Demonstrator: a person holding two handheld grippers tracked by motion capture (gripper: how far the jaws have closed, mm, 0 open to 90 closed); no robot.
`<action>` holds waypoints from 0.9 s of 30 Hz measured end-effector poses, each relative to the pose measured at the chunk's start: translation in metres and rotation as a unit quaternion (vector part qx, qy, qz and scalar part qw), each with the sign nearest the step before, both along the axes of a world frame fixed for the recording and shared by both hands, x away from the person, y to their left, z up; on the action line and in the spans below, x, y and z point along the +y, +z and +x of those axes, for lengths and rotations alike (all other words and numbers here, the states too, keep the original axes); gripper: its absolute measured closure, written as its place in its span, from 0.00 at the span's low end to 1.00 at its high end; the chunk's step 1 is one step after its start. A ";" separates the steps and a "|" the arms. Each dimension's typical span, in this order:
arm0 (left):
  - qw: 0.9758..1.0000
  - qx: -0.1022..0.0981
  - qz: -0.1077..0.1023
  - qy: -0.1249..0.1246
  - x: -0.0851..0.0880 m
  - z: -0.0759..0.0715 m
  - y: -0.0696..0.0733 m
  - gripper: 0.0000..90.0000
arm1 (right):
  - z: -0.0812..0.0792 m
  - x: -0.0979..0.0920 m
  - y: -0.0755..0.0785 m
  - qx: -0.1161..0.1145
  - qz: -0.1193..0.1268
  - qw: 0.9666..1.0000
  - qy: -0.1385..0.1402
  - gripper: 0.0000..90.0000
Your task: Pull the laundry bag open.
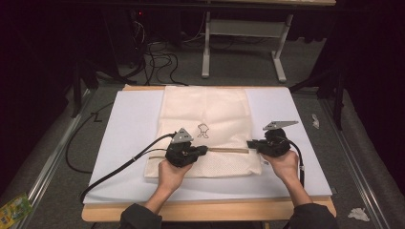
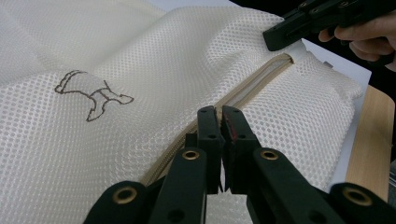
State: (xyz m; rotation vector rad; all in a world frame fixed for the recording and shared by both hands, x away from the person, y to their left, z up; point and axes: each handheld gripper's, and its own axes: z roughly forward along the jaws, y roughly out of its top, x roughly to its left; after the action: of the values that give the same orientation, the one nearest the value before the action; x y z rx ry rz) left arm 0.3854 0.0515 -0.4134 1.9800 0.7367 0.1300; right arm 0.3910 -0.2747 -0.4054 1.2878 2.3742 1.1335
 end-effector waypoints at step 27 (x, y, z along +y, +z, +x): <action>1.000 0.001 -0.001 0.006 0.011 -0.002 0.000 0.97 | 0.000 -0.002 -0.004 0.005 0.007 1.000 0.002 0.99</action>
State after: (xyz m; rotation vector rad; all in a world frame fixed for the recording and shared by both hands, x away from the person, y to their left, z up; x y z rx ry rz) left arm 0.3833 0.0629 -0.4132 1.9738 0.7502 0.1333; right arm 0.3911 -0.2770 -0.4092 1.2965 2.3804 1.1488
